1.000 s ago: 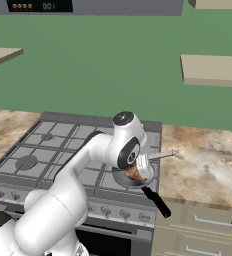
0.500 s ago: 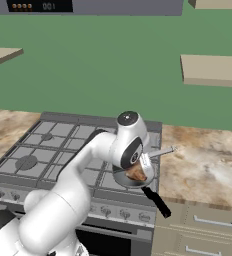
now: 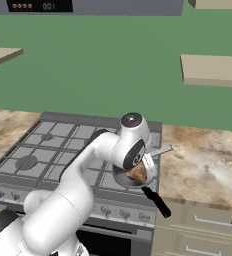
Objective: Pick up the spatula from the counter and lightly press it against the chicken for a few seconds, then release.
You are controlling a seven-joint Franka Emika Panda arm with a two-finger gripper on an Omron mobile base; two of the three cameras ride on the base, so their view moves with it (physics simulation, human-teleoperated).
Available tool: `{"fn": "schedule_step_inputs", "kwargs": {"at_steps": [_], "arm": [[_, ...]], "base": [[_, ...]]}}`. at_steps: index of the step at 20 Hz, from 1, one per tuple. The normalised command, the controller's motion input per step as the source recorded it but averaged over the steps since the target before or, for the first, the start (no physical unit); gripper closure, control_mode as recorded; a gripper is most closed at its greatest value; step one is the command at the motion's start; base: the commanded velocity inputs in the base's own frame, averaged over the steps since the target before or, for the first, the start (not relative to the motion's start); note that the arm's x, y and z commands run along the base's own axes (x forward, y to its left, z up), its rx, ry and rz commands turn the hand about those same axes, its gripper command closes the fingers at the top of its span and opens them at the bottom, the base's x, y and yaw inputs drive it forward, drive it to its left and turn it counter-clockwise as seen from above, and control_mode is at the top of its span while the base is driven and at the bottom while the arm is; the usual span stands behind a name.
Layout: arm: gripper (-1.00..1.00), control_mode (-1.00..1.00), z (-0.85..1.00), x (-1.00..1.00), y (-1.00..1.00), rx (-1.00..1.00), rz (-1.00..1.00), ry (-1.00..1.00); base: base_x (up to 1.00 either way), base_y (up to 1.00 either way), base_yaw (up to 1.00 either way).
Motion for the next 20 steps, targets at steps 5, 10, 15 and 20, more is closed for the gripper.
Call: {"fn": "schedule_step_inputs", "kwargs": {"at_steps": [5,10,15,20], "arm": [[1.0,-1.0,-0.02,0.0,0.0,0.0,0.01,-0.08],[1.0,-1.0,-0.12,0.0,0.0,-0.03,0.0,-0.14],[1.0,-1.0,-0.17,0.06,0.05,-0.07,0.0,-0.11],[1.0,-1.0,-0.03,0.36,0.05,-0.07,0.0,-0.01]], "base": [[0.0,0.0,0.0],[0.0,0.0,0.0],[0.0,0.0,0.0],[0.0,0.0,0.0]]}}
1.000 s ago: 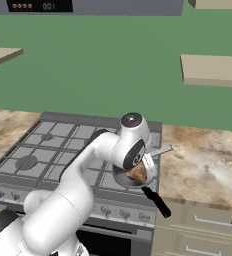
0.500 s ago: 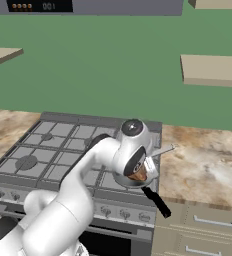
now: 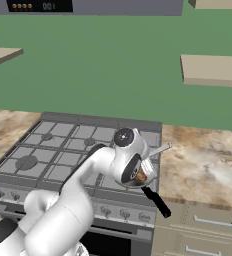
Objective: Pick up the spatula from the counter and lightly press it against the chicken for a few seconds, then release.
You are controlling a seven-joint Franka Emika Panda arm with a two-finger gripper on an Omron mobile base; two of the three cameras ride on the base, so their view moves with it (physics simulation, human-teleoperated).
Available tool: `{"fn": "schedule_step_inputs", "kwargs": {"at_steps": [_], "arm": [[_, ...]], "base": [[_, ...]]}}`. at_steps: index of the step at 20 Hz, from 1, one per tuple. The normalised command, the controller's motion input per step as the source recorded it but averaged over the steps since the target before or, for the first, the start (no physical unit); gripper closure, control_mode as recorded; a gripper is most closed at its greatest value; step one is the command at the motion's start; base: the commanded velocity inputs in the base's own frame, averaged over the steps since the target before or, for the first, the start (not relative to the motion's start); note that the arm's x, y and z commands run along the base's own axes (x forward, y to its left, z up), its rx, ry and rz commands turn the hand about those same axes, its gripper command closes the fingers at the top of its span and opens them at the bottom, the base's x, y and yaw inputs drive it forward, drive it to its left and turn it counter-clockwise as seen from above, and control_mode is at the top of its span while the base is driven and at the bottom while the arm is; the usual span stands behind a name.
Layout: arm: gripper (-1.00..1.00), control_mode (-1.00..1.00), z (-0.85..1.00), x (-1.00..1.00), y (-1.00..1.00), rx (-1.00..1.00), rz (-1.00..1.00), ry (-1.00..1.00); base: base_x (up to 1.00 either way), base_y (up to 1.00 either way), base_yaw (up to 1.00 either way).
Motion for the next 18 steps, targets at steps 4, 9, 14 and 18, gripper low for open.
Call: {"fn": "schedule_step_inputs", "kwargs": {"at_steps": [4,9,14,18], "arm": [[1.0,-1.0,0.0,0.45,0.0,-0.02,0.0,0.0],[1.0,-1.0,-0.02,0.4,0.0,-0.03,0.0,0.0],[1.0,-1.0,-0.06,0.08,0.0,-0.05,0.0,0.0],[1.0,-1.0,-0.06,0.0,-0.06,-0.05,0.0,0.0]], "base": [[0.0,0.0,0.0],[0.0,0.0,0.0],[0.0,0.0,0.0],[0.0,0.0,0.0]]}}
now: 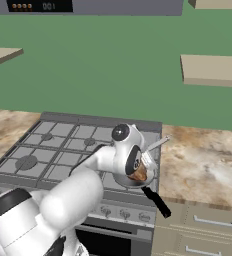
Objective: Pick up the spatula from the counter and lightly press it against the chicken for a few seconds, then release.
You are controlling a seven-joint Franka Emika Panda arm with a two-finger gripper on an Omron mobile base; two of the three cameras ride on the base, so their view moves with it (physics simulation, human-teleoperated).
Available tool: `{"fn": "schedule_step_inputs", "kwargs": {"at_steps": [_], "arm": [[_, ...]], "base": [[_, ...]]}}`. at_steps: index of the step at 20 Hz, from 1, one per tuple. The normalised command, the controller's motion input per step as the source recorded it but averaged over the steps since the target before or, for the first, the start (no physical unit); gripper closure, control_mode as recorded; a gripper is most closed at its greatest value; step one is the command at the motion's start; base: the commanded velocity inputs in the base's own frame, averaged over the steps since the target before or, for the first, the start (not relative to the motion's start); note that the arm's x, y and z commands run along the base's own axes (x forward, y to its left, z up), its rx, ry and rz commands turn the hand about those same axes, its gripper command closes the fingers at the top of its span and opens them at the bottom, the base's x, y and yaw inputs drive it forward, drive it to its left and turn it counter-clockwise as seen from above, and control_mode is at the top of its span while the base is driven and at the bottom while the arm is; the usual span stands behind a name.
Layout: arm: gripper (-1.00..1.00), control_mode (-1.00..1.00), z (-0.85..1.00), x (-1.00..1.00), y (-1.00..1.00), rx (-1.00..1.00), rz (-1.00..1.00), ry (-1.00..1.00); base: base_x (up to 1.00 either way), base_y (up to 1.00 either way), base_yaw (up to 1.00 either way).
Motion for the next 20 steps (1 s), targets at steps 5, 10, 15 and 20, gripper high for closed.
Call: {"fn": "schedule_step_inputs", "kwargs": {"at_steps": [5,10,15,20], "arm": [[1.0,-1.0,-0.1,0.03,-0.03,-0.03,0.0,0.0],[1.0,-1.0,-0.15,0.15,0.0,-0.01,0.0,0.0],[1.0,-1.0,-0.12,0.14,-0.03,0.0,0.0,0.0],[1.0,-1.0,-0.14,0.12,-0.11,0.0,0.0,0.0]], "base": [[0.0,0.0,0.0],[0.0,0.0,0.0],[0.0,0.0,0.0],[0.0,0.0,0.0]]}}
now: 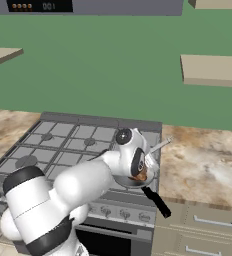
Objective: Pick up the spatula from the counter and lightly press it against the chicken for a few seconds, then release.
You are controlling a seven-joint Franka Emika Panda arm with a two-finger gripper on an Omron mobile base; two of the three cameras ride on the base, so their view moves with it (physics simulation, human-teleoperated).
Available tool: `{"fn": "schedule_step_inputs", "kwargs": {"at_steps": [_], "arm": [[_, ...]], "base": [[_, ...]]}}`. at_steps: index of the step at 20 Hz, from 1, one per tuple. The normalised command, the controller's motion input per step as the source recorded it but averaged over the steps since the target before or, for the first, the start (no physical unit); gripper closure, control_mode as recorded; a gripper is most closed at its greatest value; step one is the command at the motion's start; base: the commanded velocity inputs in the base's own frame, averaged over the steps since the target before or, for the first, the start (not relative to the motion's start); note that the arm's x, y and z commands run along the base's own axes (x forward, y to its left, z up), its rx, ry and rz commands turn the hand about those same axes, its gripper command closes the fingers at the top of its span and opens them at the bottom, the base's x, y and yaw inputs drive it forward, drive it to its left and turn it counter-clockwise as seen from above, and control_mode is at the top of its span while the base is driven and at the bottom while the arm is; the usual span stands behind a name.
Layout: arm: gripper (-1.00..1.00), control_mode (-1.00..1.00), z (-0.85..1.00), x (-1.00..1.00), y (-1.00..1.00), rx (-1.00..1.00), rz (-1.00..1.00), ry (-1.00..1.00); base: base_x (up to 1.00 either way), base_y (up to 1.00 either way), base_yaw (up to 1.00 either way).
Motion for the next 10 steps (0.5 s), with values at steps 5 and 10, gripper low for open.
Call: {"fn": "schedule_step_inputs", "kwargs": {"at_steps": [5,10], "arm": [[1.0,-1.0,-0.18,0.15,-0.11,0.0,0.0,0.01],[1.0,-1.0,-0.15,0.18,-0.07,0.0,0.01,0.0]], "base": [[0.0,0.0,0.0],[0.0,0.0,0.0]]}}
